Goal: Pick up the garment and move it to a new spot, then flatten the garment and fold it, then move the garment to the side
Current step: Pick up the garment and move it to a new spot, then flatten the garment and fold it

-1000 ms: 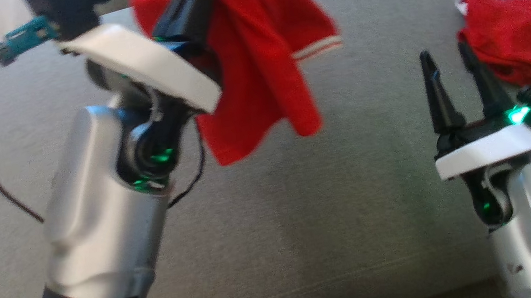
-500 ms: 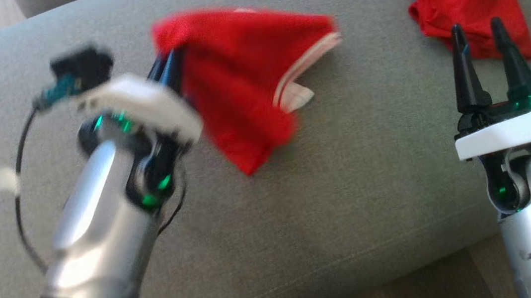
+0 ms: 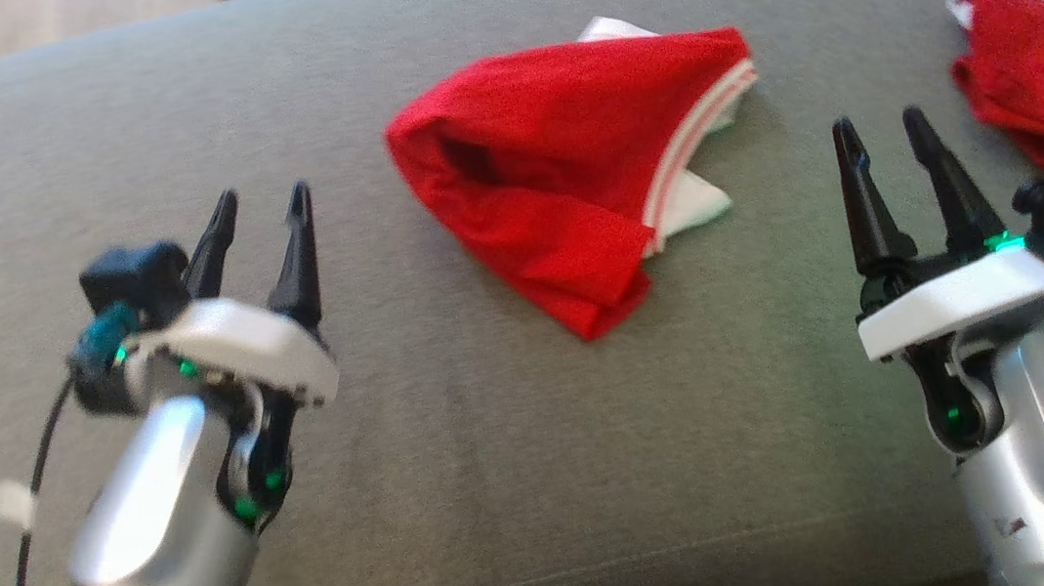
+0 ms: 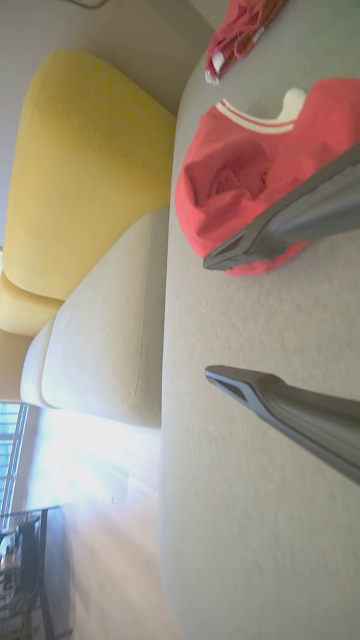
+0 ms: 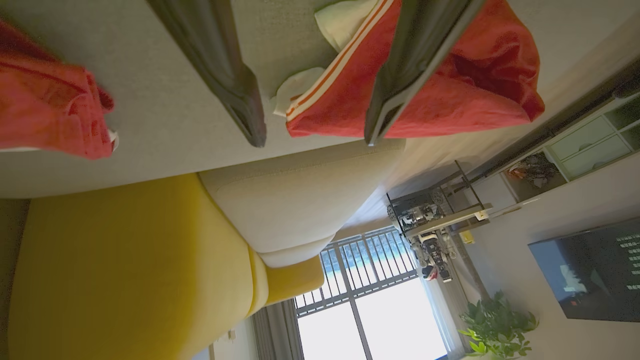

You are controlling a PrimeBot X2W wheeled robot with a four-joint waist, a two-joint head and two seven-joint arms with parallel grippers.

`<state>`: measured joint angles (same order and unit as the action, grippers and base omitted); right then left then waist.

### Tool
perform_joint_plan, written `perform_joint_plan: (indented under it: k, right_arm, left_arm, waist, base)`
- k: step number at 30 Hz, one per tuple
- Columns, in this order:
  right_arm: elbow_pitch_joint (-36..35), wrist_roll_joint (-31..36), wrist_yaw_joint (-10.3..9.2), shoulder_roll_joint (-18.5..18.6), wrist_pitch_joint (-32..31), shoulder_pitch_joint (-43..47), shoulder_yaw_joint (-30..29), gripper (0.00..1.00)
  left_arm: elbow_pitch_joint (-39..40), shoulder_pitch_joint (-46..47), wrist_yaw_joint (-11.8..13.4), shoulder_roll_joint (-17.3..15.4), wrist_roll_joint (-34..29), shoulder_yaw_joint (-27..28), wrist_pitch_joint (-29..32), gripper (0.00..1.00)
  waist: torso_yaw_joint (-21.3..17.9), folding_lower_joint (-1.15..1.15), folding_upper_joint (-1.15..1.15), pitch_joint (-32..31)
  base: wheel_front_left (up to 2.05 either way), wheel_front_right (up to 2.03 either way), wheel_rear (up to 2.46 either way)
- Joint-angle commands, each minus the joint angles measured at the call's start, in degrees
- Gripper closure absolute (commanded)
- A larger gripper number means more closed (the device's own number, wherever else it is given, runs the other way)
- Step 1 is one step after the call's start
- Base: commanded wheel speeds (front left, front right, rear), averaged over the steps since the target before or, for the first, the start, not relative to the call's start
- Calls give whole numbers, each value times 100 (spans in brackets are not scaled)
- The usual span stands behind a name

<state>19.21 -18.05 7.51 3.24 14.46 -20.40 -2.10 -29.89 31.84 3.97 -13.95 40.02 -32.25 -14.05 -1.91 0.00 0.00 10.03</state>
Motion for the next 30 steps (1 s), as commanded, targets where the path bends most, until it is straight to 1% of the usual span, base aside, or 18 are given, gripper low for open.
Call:
perform_joint_plan:
  k: [1, 3, 4, 6, 8, 9, 11, 13, 15, 18, 24, 30]
  right_arm:
    - [104, -169, -2, -36, 53, -56, 74, 0]
    - [393, -256, -2, -36, 53, -72, 21, 0]
    - [393, -256, -2, -36, 53, -72, 21, 0]
    - [619, -65, -2, -36, 53, -138, -40, 0]
    - [848, 117, -2, -36, 53, -211, -160, 0]
    - [966, 169, -2, -36, 53, -256, -232, 0]
    - [1236, 232, -2, -36, 53, -346, -406, 0]
    - [1574, 253, -2, -36, 52, -463, -560, 0]
    - [1924, 321, -2, -34, 25, -607, -718, 0]
    - [2385, 257, -2, -26, -68, -884, -995, 0]
    - [3223, 19, -2, 99, -319, -1446, -1395, 0]
    - [3937, 87, -2, 351, -348, -1808, -1640, 0]
  left_arm:
    - [474, -198, 168, -366, -373, 287, -85, 0]
    - [964, -537, 341, -440, -719, 488, -91, 0]
    - [964, -537, 341, -440, -719, 488, -91, 0]
    - [1458, -982, 469, -430, -1031, 713, -92, 0]
    - [1916, -1413, 563, -380, -1421, 883, -93, 0]
    - [2118, -1597, 607, -376, -1714, 920, -93, 0]
    - [2382, -1949, 622, -244, -2100, 945, -94, 0]
    - [2524, -2214, 590, -85, -2324, 1003, -94, 0]
    - [2592, -2394, 535, 101, -2413, 1120, -94, 0]
    - [2611, -2540, 379, 299, -2548, 1262, -94, 0]
    - [2561, -2637, 85, 552, -2781, 1559, -95, 0]
    - [2524, -2599, -139, 761, -2978, 1762, -95, 0]
  waist:
    - [496, 0, 0, -269]
    - [715, 0, 0, -339]
    - [715, 0, 0, -339]
    - [912, 0, 0, -387]
    - [1115, 0, 0, -408]
    - [1203, 0, 0, -412]
    - [1391, 0, 0, -415]
    - [1531, 0, 0, -400]
    - [1653, 0, 0, -377]
    - [1801, 0, 0, -305]
    - [1983, 0, 0, -120]
    - [2100, 0, 0, 46]
  base:
    - [0, 0, 0]
    - [0, 0, 0]
    - [0, 0, 0]
    - [0, 0, 0]
    - [0, 0, 0]
    - [0, 0, 0]
    - [0, 0, 0]
    - [0, 0, 0]
    - [0, 0, 0]
    - [0, 0, 0]
    - [0, 0, 0]
    - [0, 0, 0]
